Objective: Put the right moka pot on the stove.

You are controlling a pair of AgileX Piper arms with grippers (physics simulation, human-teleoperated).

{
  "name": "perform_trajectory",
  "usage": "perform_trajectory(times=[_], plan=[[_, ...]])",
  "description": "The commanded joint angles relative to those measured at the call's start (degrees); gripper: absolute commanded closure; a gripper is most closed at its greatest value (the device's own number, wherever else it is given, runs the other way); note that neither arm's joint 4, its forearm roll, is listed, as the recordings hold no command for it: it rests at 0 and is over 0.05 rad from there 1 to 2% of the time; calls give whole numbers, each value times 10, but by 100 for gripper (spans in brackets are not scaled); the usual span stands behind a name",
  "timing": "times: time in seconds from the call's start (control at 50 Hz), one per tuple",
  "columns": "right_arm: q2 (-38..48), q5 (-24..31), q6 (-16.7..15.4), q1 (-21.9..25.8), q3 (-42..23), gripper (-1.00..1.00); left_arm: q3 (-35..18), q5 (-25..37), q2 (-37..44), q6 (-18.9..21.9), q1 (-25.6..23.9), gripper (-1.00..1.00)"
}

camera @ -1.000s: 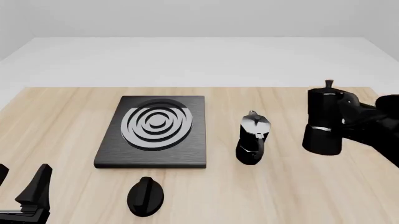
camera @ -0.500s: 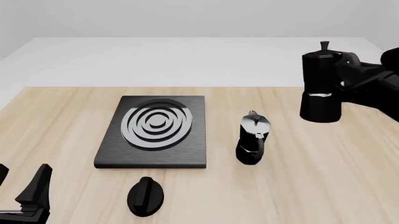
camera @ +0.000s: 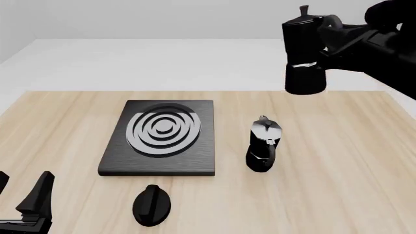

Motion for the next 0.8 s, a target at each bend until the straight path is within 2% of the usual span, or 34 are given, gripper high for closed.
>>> perform_trajectory(times=[0.02,0.22,0.8], plan=[[38,-25,-2,44,-65,100,0,0,0,0,0,-100],[77,-61,-2,69,-85,100,0,0,0,0,0,-100],[172,-110,-5,141,-172,100,0,0,0,0,0,-100]])
